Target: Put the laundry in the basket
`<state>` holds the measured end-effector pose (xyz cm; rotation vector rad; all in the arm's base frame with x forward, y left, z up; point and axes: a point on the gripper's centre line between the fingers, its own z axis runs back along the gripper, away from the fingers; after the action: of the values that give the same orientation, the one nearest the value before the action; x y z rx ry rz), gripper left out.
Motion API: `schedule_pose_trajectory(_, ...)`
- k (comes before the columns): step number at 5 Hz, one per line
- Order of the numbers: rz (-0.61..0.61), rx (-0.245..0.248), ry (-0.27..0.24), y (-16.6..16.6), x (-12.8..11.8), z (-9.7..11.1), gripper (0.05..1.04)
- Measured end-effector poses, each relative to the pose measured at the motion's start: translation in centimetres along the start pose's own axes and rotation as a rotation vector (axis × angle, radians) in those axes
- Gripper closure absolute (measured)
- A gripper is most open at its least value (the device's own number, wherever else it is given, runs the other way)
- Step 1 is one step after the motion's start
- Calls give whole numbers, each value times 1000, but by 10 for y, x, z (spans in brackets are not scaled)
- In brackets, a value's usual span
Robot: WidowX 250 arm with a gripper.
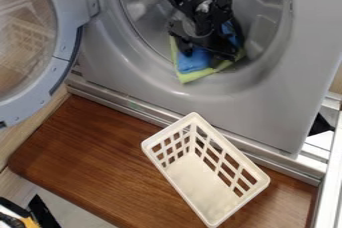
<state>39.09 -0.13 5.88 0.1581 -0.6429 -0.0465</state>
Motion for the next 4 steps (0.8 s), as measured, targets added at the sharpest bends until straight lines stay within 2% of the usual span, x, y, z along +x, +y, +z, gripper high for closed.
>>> schedule_pose_trajectory(1, 2, -4, 0, -1, 0, 0, 726)
schedule_pose_trajectory(2, 4, -5, 1, -1, 0, 0, 919)
schedule_pose_trajectory(3, 10, -5, 5, -1, -1, 0, 984)
schedule_pose_trajectory(4, 13, -5, 5, -1, -1, 0, 992)
